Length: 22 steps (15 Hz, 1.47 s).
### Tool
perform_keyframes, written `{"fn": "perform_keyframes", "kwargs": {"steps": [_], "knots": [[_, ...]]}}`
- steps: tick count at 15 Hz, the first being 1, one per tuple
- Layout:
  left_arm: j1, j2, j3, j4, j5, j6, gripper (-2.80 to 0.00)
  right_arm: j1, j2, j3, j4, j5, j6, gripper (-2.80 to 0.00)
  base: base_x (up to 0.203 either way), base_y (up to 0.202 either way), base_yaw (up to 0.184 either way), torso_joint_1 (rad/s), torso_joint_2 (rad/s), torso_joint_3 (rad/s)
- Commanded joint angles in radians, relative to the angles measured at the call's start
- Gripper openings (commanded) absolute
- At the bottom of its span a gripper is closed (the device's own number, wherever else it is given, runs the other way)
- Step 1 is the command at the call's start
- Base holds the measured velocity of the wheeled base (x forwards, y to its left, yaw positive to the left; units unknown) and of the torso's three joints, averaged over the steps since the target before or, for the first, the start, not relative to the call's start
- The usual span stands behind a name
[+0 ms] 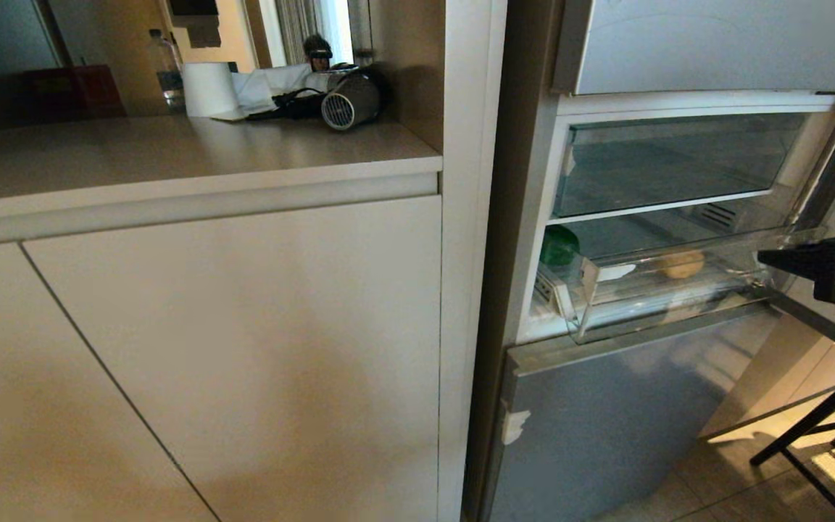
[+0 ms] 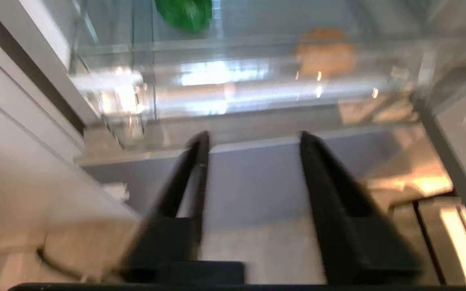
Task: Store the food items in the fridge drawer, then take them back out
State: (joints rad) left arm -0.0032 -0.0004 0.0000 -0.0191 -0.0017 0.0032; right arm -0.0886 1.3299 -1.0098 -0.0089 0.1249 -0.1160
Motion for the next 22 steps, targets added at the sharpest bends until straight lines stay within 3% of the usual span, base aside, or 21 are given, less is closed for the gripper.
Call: {"fn": "perform_keyframes", "kwargs": {"steps": [1, 7, 10, 22], "knots": [[0.0, 0.0, 0.009, -0.001, 0.0, 0.0, -2.8, -0.03, 0.053, -0.087, 0.121, 0.002, 0.005, -2.8, 0.0, 0.0, 0.0, 0.0, 0.0, 0.0], [0.0, 0.0, 0.009, -0.001, 0.0, 0.0, -2.8, -0.113, 0.237, -0.242, 0.178, 0.024, 0.072, -2.8, 0.0, 0.0, 0.0, 0.0, 0.0, 0.0], [0.0, 0.0, 0.009, 0.0, 0.0, 0.0, -2.8, -0.152, 0.316, -0.307, 0.173, 0.107, 0.063, -2.8, 0.0, 0.0, 0.0, 0.0, 0.0, 0.0], [0.0, 0.0, 0.009, 0.0, 0.0, 0.0, -2.8, -0.155, 0.649, -0.678, 0.172, 0.127, -0.026, -2.8, 0.0, 0.0, 0.0, 0.0, 0.0, 0.0]]}}
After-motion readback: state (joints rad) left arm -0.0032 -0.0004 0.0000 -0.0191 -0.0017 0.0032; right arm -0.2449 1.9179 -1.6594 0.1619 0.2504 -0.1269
